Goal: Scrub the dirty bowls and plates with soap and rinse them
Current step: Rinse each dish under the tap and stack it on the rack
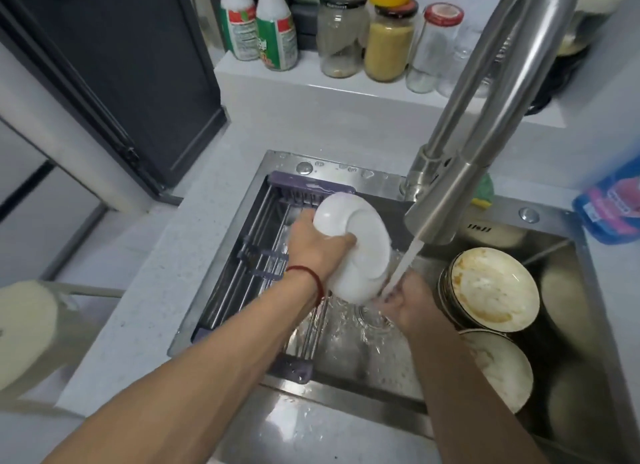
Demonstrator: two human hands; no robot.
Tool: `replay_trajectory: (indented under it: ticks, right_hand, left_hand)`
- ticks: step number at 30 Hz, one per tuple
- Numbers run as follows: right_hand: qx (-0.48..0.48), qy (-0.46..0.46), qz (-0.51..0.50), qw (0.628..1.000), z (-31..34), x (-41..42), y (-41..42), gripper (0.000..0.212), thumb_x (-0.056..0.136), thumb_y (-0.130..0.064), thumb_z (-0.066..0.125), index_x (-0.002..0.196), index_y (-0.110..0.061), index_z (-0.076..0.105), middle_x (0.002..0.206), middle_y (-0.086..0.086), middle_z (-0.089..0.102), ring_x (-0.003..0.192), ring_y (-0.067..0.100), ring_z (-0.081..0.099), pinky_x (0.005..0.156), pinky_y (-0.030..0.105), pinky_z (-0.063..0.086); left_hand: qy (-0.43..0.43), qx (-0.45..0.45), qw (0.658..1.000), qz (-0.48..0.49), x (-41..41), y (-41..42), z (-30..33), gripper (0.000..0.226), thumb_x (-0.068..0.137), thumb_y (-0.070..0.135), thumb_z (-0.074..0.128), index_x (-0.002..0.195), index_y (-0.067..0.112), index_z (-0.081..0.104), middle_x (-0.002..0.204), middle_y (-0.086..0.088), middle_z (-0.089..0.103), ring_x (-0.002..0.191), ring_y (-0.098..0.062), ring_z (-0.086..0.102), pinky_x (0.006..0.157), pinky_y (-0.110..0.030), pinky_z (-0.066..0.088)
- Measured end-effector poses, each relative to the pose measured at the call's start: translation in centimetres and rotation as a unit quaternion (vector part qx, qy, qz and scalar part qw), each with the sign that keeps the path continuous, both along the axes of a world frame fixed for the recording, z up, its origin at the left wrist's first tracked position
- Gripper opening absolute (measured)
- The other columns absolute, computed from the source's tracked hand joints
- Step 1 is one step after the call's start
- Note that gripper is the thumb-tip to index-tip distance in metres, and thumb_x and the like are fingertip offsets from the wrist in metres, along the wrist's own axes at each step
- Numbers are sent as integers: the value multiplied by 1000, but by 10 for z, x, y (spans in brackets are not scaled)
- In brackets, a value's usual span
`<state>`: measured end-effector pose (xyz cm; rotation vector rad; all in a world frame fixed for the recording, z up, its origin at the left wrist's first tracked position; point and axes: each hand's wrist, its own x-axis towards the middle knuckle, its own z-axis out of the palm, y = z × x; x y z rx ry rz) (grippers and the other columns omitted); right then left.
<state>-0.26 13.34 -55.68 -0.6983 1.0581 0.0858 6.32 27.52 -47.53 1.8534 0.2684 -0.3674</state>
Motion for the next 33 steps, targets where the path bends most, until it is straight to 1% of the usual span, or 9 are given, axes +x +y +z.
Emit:
replay_trajectory:
  ticks: [6, 10, 14, 20, 24, 27, 29, 31, 33]
  right_hand:
    - [51, -7, -46, 998, 12, 1, 10, 23, 108, -19, 47, 108, 2, 58, 103, 23, 64, 89, 29, 61, 71, 37, 52]
    - [36, -18, -6, 999, 5, -10, 8, 16, 97, -12, 60, 105, 2, 61, 94, 18, 62, 83, 26, 60, 73, 36, 53]
    - [-5, 2, 22, 1000, -6, -21, 0, 17, 104, -14, 52, 100, 0, 61, 83, 14, 67, 76, 23, 62, 64, 34, 57]
    - [-45, 7, 60, 997, -10, -30, -4, 15, 102, -8, 47, 93, -2, 58, 86, 13, 65, 80, 25, 61, 73, 37, 54]
    - [-65, 22, 78, 995, -18, -38, -7, 19, 102, -10, 50, 99, 2, 63, 79, 13, 66, 72, 26, 62, 68, 36, 54]
    - [-100, 51, 98, 989, -23, -41, -13, 24, 103, -11, 49, 96, 4, 67, 81, 17, 69, 71, 27, 62, 68, 37, 54]
    - [-139, 66, 111, 982, -31, -44, -21, 24, 102, -12, 51, 90, 0, 68, 79, 17, 68, 64, 24, 62, 58, 33, 54]
    - [-247, 72, 156, 954, -44, -53, -38, 24, 98, -13, 53, 78, -8, 66, 74, 13, 62, 55, 19, 58, 49, 26, 47]
    - [-465, 133, 243, 841, -50, -68, -57, 21, 98, -15, 55, 82, -9, 66, 80, 10, 64, 69, 25, 61, 61, 31, 44]
  left_hand:
    - [-105, 99, 989, 37, 66, 83, 17, 53, 73, 18, 90, 114, 16, 57, 113, -6, 68, 104, -31, 65, 88, -52, 60]
    - [-140, 178, 974, 32, 90, 103, 4, 47, 75, 18, 87, 107, 19, 53, 109, -5, 66, 104, -35, 63, 88, -52, 59]
    - [-142, 198, 970, 9, 97, 104, -12, 48, 76, 18, 87, 110, 15, 54, 110, -6, 63, 106, -36, 60, 88, -52, 57]
    - [-126, 226, 966, 9, 96, 111, -31, 49, 78, 21, 85, 113, 17, 51, 109, -4, 58, 110, -39, 58, 91, -55, 55]
    - [-100, 216, 971, 21, 97, 118, -37, 49, 79, 23, 84, 113, 19, 49, 113, -6, 59, 112, -39, 56, 92, -57, 55]
    - [-102, 216, 971, 24, 96, 119, -37, 57, 80, 28, 86, 122, 19, 49, 115, -5, 58, 114, -39, 57, 93, -57, 55]
    - [-103, 215, 971, 26, 95, 119, -36, 67, 80, 32, 87, 131, 18, 45, 119, -7, 57, 116, -37, 57, 95, -56, 55]
    - [-119, 220, 968, 21, 92, 118, -35, 78, 79, 33, 89, 139, 17, 41, 132, -11, 57, 120, -37, 56, 100, -53, 53]
    - [-203, 280, 938, 8, 86, 119, -34, 83, 79, 28, 88, 145, 13, 40, 144, -16, 50, 131, -37, 48, 109, -51, 45]
